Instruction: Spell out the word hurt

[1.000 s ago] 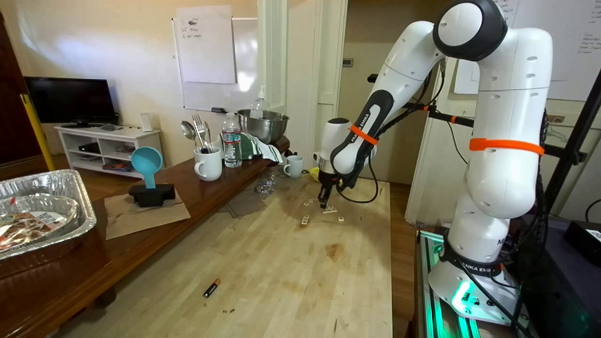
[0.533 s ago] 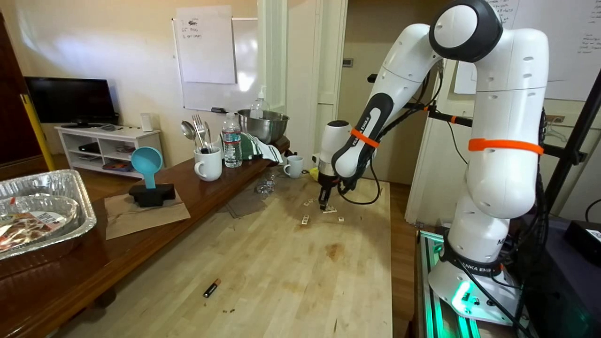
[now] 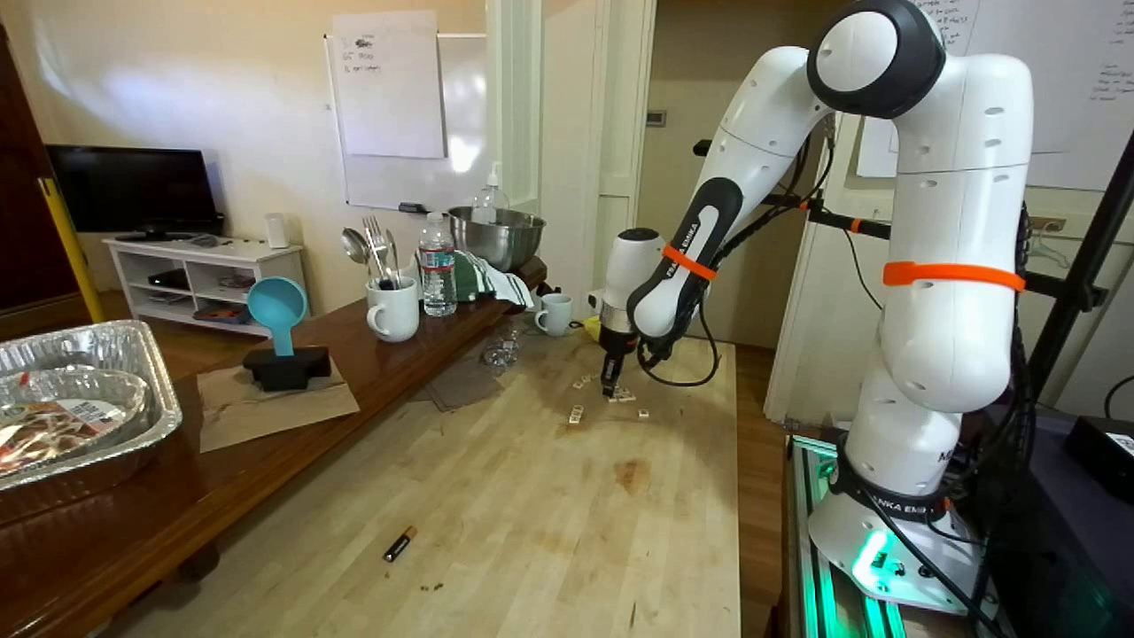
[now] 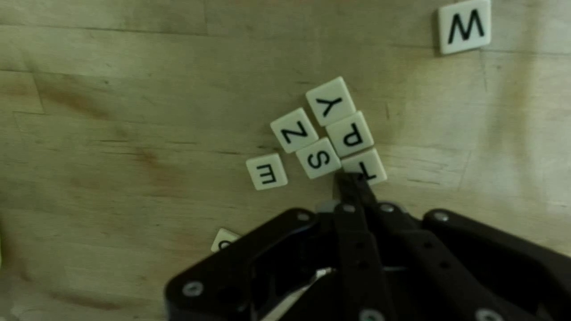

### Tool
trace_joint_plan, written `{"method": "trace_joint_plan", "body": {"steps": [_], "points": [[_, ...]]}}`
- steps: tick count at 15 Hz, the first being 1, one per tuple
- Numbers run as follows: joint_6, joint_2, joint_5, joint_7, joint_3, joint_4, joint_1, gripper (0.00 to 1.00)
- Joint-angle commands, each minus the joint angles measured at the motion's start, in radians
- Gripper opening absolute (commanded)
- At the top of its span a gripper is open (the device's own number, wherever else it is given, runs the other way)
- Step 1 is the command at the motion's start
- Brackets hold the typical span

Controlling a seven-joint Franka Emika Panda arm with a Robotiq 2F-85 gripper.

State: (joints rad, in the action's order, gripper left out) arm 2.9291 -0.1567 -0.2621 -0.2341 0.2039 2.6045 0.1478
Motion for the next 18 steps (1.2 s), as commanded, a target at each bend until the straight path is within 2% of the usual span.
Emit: {"method": "trace_joint_plan", "body": {"steps": [1, 18], "points": [[0.028, -0.037, 0.009, 0.021, -0.01, -0.002, 0.0, 0.0], [0.008, -0.096, 0.103, 0.235, -0.042, -0.09, -0.053, 0.0]]}}
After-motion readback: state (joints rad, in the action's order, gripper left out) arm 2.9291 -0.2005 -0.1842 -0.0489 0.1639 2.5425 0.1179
